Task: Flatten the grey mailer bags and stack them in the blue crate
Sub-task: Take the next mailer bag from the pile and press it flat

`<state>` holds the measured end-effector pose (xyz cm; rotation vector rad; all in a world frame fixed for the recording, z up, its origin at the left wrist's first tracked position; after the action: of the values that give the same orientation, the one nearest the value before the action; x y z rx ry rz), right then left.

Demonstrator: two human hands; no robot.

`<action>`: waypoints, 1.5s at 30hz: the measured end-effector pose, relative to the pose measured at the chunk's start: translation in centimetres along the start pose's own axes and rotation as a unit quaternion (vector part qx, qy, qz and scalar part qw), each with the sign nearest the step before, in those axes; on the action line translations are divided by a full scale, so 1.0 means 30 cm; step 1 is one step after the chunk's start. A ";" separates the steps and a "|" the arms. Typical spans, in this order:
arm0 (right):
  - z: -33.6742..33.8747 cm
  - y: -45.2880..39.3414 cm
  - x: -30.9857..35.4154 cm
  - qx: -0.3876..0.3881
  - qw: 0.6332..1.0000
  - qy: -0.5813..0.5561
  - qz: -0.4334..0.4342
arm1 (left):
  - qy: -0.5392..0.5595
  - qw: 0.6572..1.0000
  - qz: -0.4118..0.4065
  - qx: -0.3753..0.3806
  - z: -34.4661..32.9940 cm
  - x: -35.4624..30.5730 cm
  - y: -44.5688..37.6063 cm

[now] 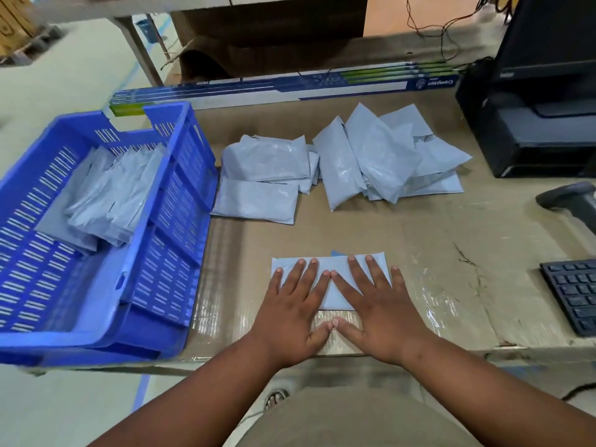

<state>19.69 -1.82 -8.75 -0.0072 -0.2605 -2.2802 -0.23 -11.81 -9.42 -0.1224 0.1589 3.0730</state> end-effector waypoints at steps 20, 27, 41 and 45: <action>0.019 -0.105 0.146 0.018 0.995 0.001 0.097 | -0.020 0.997 0.067 0.009 0.006 0.124 0.115; 0.031 -0.103 0.128 0.014 0.994 -0.013 0.112 | -0.004 0.998 0.068 0.003 0.011 0.121 0.120; 0.003 -0.018 -0.106 0.059 0.998 0.028 0.019 | 0.035 0.999 -0.001 -0.010 0.018 0.005 0.009; 0.025 -0.018 -0.101 0.039 0.999 -0.007 0.004 | 0.053 0.998 0.013 -0.026 0.036 0.019 -0.009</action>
<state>21.24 0.91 -8.40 0.0173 -0.3555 -2.2621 -0.85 -11.38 -8.44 -0.2872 0.0857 3.0987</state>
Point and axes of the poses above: each hand's wrist, its own y-axis away from the middle knuckle, its own z-axis out of the back of the hand, x = y × z, the point moved 2 cm from there along -y, towards the middle knuckle, and after that the axes turned 2 degrees about x, right-handed, at the moved point
